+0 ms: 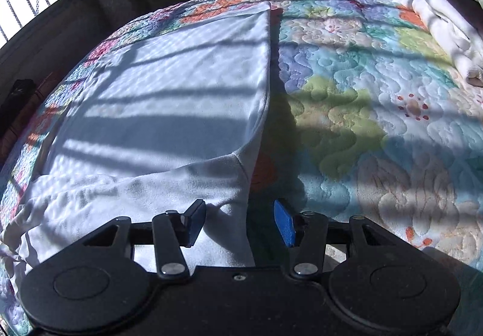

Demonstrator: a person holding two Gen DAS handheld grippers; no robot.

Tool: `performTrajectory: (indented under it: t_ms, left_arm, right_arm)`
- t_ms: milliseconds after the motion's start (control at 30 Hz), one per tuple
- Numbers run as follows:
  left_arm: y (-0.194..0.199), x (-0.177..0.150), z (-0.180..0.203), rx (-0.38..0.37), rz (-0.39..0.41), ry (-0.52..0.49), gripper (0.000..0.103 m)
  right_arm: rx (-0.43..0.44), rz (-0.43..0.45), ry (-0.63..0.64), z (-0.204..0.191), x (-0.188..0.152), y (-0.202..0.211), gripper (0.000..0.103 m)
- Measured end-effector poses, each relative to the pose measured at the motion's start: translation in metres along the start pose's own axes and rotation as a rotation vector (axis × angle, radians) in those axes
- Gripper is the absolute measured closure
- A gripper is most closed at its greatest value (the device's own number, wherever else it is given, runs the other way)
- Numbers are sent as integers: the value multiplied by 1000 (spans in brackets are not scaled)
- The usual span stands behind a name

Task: Fold clothes

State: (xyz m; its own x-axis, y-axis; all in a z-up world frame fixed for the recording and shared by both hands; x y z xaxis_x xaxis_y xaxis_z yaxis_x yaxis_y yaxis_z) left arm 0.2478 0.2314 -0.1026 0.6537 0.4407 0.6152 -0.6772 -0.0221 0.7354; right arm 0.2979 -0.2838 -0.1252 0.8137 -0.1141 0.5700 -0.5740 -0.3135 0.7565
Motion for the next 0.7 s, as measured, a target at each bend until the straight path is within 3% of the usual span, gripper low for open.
performTrajectory:
  t_ms: [100, 200, 300, 367, 467, 500, 567, 667, 700]
  left_arm:
    - [-29, -13, 10, -27, -98, -62, 68]
    - [-49, -16, 23, -30, -118, -140, 68]
    - [-64, -18, 33, -22, -88, -204, 69]
    - [-60, -19, 41, -27, -59, -272, 89]
    - [-38, -24, 59, 25, 65, -405, 93]
    - [-29, -26, 65, 48, 129, -453, 93]
    - [-13, -24, 75, 54, 222, -479, 93]
    - [0, -16, 80, 47, 317, -468, 93]
    - [-2, -14, 81, 45, 309, -467, 93]
  right_arm:
    - [18, -13, 15, -6, 2, -6, 47]
    - [12, -28, 60, -15, 3, -12, 47]
    - [2, -42, 89, -19, 2, -19, 44]
    - [7, -38, 51, -13, -2, -24, 43]
    - [42, -2, 3, -7, -6, -25, 45]
    - [51, 17, 23, -9, -7, -24, 51]
    - [51, 50, 80, -14, -8, -21, 86]
    - [21, 120, 123, -21, -8, -9, 90]
    - [21, 132, 100, -17, -8, -7, 90]
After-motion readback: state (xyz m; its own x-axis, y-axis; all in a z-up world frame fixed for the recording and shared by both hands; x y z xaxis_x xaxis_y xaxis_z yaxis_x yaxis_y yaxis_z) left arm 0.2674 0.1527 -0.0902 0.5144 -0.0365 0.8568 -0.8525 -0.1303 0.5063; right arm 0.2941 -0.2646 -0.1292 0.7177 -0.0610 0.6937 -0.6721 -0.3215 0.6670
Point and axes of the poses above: each gripper's, at about its wrist camera, not at the fingertips, and y roughly against the way its jaws point, z to its right, x to its top, the point moved 2 cm from there along -y, roughly the way its jaws point, and after that the axes turned 4 degrees about x, right-handed, at the moved point
